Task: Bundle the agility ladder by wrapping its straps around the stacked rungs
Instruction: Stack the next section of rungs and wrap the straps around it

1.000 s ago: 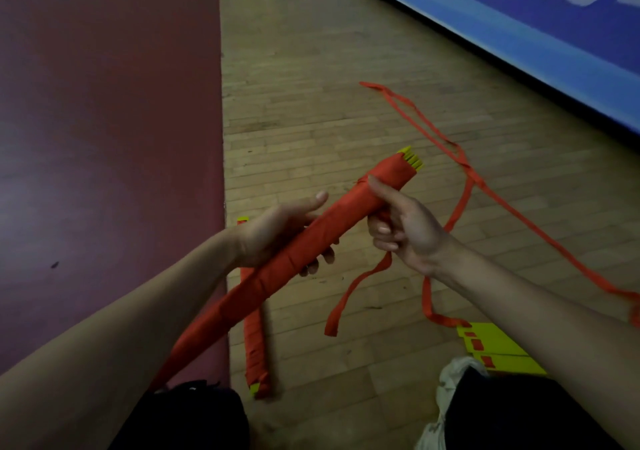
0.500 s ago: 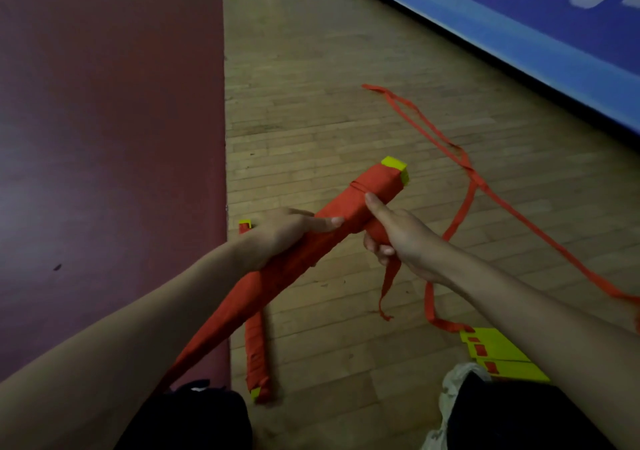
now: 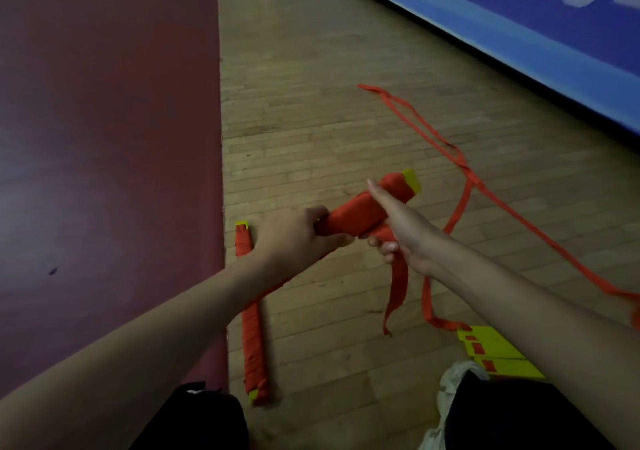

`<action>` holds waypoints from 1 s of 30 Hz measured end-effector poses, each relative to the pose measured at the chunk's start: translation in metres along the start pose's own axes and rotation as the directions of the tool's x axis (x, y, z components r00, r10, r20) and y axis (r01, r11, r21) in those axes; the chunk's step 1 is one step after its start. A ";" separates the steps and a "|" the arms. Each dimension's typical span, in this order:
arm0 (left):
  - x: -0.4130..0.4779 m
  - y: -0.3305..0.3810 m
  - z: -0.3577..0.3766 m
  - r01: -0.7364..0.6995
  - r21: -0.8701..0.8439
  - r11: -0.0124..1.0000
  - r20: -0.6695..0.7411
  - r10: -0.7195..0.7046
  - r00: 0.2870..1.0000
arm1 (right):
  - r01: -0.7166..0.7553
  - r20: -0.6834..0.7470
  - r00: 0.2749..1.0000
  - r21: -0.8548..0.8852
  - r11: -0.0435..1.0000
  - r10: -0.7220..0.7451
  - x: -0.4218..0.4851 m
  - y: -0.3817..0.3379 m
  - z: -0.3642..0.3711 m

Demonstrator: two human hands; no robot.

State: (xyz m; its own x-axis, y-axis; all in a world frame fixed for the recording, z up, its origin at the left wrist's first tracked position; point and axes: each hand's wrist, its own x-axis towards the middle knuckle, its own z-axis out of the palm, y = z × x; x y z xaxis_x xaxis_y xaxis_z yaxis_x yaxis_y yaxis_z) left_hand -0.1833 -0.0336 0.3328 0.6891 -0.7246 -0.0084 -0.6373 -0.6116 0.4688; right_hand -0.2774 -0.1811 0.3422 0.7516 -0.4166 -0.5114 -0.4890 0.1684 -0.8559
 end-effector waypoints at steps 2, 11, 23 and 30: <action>-0.003 0.006 0.002 -0.127 0.204 0.971 -0.023 0.135 0.991 | -0.033 -0.053 0.998 0.015 0.999 0.034 0.001 0.003 0.002; -0.003 0.002 0.002 -0.114 0.060 0.992 0.049 0.112 0.993 | -0.012 0.011 1.000 0.153 0.988 0.010 -0.003 0.007 0.001; 0.000 -0.028 -0.015 0.571 -0.659 0.491 0.678 0.057 0.733 | 0.057 0.236 0.969 0.080 0.995 -0.074 -0.008 -0.005 -0.001; 0.006 -0.041 -0.016 0.558 -0.586 0.587 0.660 -0.053 0.749 | 0.108 0.228 0.971 -0.172 0.979 -0.067 -0.002 -0.001 -0.014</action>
State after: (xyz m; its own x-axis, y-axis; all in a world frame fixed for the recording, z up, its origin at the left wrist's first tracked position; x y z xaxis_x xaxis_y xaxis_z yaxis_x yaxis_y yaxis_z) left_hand -0.1473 -0.0076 0.3275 0.3228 -0.7200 -0.6143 0.2131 -0.5771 0.7884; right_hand -0.2851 -0.1929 0.3451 0.8636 -0.2125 -0.4573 -0.4742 -0.0340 -0.8797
